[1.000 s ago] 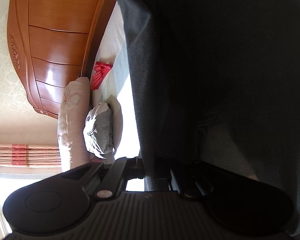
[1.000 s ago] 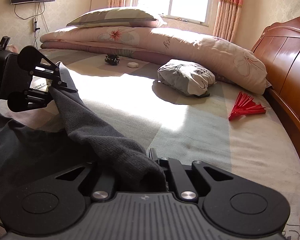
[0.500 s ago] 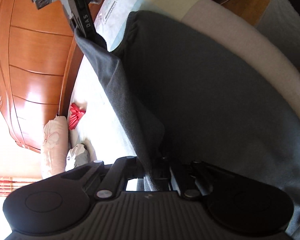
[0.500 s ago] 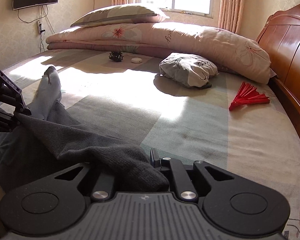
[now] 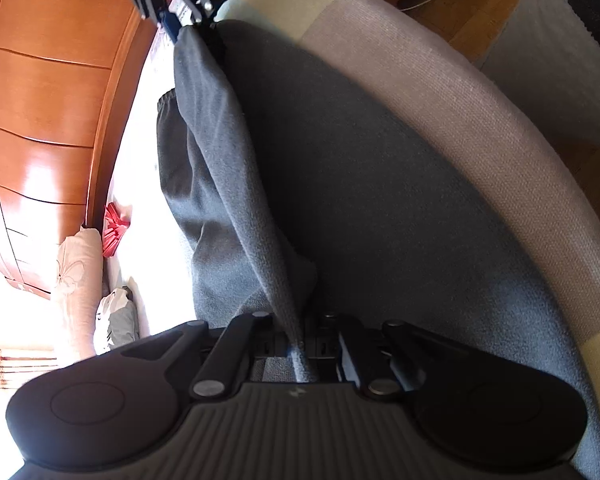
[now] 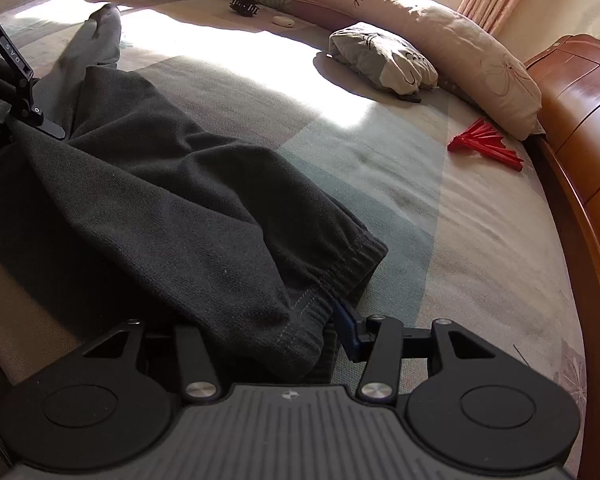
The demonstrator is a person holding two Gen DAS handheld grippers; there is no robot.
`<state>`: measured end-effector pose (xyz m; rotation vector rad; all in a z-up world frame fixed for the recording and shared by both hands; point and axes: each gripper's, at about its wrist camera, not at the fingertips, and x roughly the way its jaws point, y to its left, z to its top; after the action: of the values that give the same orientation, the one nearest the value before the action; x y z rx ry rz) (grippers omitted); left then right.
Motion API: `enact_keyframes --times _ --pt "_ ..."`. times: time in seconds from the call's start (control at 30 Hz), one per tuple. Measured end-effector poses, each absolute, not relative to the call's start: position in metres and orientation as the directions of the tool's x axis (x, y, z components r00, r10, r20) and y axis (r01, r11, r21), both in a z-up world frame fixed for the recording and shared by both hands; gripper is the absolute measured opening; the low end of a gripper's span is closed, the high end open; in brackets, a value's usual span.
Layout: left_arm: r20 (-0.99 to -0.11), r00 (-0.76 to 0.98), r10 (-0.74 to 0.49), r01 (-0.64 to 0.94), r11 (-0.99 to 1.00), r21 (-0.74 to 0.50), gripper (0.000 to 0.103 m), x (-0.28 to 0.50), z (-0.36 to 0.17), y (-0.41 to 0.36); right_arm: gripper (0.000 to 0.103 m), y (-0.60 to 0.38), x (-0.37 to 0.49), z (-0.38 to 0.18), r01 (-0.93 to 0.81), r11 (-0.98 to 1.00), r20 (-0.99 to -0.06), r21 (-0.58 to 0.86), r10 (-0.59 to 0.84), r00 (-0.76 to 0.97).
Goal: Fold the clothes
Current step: 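Raise the sweatpants off the bed with both grippers holding the waistband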
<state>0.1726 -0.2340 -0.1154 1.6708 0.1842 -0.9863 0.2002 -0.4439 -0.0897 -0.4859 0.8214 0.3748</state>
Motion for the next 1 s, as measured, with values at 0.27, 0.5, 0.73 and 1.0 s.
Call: enact_keyframes --times 0.27,0.5,0.73,1.0 --pt "-0.694 0.628 -0.352 0.641 -0.273 0.718 0.001 0.185 -0.109 -0.232 0.063 -0.479 0.146 -0.079 -0.300 0.921 -0.659 0.248 0.387 0.645" --pt "-0.691 0.633 -0.350 0.648 -0.248 0.720 0.001 0.156 -0.120 -0.218 0.067 -0.479 0.151 -0.114 -0.122 0.819 -0.569 0.561 0.488 0.662" --pt "-0.689 0.631 -0.356 0.656 -0.229 0.719 0.001 0.147 -0.110 -0.209 0.067 -0.499 0.157 -0.130 0.044 0.715 -0.507 0.697 0.448 0.736" --pt "-0.691 0.632 -0.351 0.646 -0.253 0.720 0.001 0.136 -0.108 -0.201 0.014 -0.495 0.169 -0.125 0.071 0.795 -0.543 0.603 0.343 0.767"
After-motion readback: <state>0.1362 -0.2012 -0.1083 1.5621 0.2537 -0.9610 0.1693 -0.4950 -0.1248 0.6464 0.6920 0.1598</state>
